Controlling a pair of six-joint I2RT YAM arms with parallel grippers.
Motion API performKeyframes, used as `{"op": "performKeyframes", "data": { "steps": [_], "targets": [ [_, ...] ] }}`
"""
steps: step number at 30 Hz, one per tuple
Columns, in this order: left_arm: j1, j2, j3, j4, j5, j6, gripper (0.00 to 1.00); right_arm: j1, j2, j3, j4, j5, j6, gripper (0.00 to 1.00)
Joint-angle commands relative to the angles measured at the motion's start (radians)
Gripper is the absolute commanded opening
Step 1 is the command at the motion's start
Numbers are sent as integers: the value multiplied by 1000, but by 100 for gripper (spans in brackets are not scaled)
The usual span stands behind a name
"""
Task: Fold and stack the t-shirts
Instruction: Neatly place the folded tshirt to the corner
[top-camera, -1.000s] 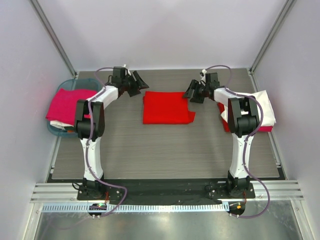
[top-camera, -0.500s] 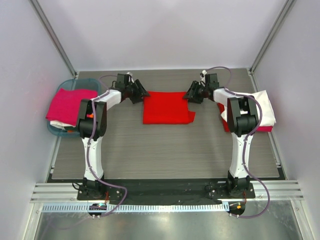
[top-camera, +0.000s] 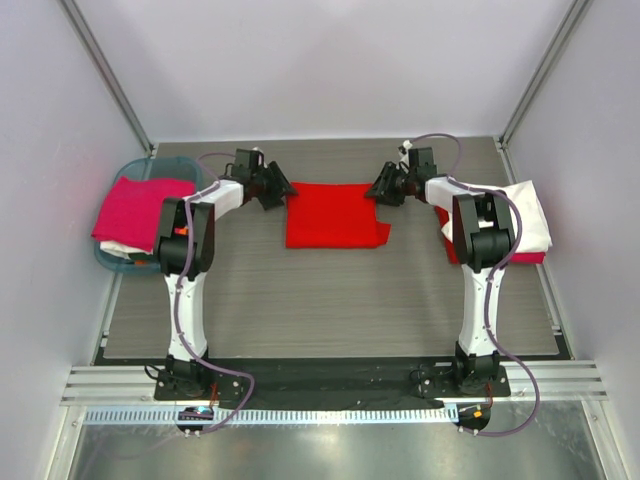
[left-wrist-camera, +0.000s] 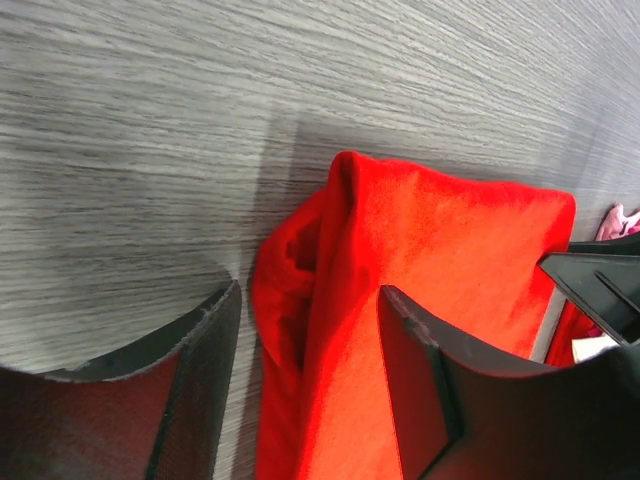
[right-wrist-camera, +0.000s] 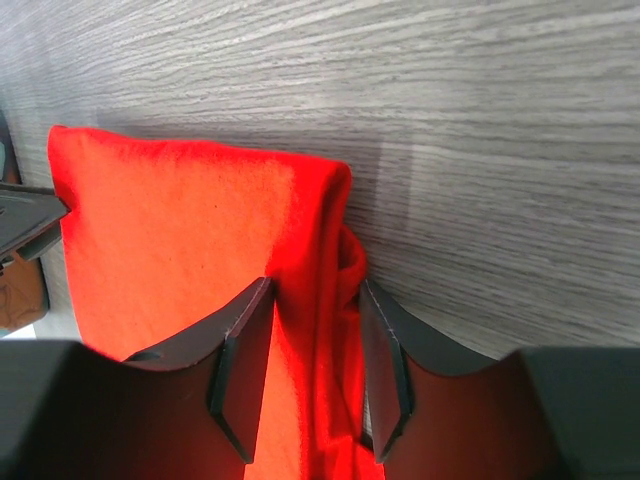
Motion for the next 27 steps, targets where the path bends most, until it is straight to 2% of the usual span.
{"op": "performKeyframes", "data": {
  "steps": [1, 4, 6, 8, 11, 12, 13, 15, 16, 19, 27],
  "targets": [
    [-13, 28, 35, 6, -12, -5, 57, 11, 17, 35, -3, 18, -4, 45],
    [-24, 46, 49, 7, -41, -12, 52, 12, 26, 52, -16, 33, -15, 44],
    [-28, 66, 61, 7, -53, -17, 47, 11, 40, 68, -29, 33, -15, 39],
    [-34, 79, 74, 20, -69, -26, 40, 15, 58, 93, -38, 39, -7, 36],
    [-43, 88, 68, 87, -73, -43, 28, 23, 77, 145, -62, 60, 1, 21],
    [-53, 83, 60, 110, -78, -45, 22, 32, 80, 159, -70, 68, 2, 13],
    [-59, 60, 40, 169, -78, -45, 13, 35, 78, 171, -73, 83, 1, 10],
    [-74, 33, 29, 201, -96, -31, 6, 44, 43, 170, -67, 117, 1, 2],
    [-77, 7, 26, 213, -108, -26, 0, 47, 25, 159, -56, 154, 1, 1],
    [-80, -55, 0, 241, -115, -26, 0, 47, -60, 115, -24, 209, 2, 1],
    [-108, -271, -136, 293, -134, -37, 0, 26, -300, -11, -10, 242, -10, 1]
  ]
}}
